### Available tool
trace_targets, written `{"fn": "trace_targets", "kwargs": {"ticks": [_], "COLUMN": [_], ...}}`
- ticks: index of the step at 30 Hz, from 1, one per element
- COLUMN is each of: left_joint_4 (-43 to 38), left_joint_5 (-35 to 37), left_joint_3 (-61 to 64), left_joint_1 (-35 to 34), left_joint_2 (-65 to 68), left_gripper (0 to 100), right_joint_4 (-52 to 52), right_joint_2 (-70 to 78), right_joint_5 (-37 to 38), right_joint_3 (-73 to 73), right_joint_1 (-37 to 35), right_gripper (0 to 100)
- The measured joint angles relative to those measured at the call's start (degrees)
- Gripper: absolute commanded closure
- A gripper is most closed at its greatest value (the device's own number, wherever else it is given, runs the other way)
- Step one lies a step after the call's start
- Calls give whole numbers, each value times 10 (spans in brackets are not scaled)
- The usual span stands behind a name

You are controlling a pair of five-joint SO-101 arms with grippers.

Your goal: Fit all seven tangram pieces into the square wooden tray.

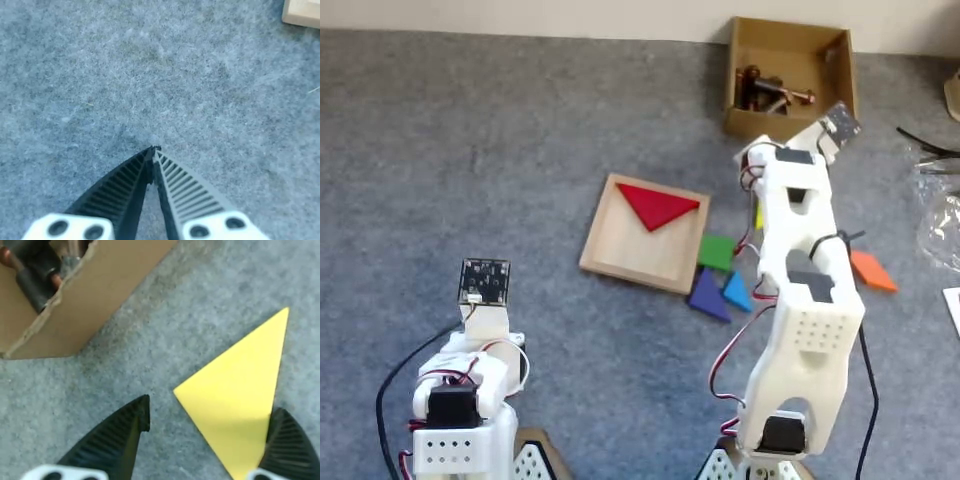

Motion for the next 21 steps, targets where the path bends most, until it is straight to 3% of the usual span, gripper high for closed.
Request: {"fn": "trace_targets", "kwargs": {"ticks": [5, 21], "left_joint_4": [0, 0], "left_joint_5": [0, 0], "left_joint_3": [0, 0], "left_joint_1": [0, 0], "left_joint_2": [0, 0], "left_gripper": [993, 993], "right_joint_4": [-6, -11], "right_joint_2": [4, 42], "right_joint_5": [-51, -59], "right_joint_3": [-1, 11], "right_joint_1": [9, 11], "right_gripper": [659, 663]}}
